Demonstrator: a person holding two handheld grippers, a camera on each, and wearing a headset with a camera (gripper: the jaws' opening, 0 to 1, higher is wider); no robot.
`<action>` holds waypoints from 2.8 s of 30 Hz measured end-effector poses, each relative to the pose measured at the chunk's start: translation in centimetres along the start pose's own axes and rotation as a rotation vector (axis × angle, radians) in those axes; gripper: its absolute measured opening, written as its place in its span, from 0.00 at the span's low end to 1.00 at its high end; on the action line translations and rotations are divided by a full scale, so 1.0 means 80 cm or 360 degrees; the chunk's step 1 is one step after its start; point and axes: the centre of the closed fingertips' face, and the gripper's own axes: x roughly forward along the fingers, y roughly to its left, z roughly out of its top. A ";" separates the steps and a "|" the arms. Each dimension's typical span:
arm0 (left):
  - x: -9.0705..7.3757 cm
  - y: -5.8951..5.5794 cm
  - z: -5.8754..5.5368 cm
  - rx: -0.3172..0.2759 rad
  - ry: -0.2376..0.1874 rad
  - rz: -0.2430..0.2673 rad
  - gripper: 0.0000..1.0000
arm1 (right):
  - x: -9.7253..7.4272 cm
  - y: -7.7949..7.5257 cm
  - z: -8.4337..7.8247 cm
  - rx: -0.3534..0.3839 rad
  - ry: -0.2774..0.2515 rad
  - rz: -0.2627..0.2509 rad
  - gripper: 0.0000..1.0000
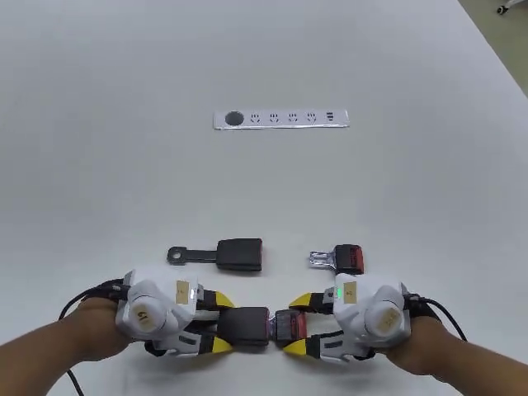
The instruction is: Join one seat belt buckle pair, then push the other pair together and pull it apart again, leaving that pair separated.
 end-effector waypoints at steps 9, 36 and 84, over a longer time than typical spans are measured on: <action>0.000 0.002 -0.003 -0.0004 -0.0029 -0.0012 0.31 | -0.001 -0.002 -0.001 0.0001 -0.0041 0.0001 0.33; 0.000 0.005 -0.002 -0.0015 0.0019 -0.0003 0.32 | 0.003 -0.005 0.000 0.0044 -0.0081 -0.0026 0.34; -0.074 0.082 0.056 -0.0224 -0.0087 0.0375 0.87 | -0.078 -0.089 0.034 0.0268 -0.0248 -0.0424 0.79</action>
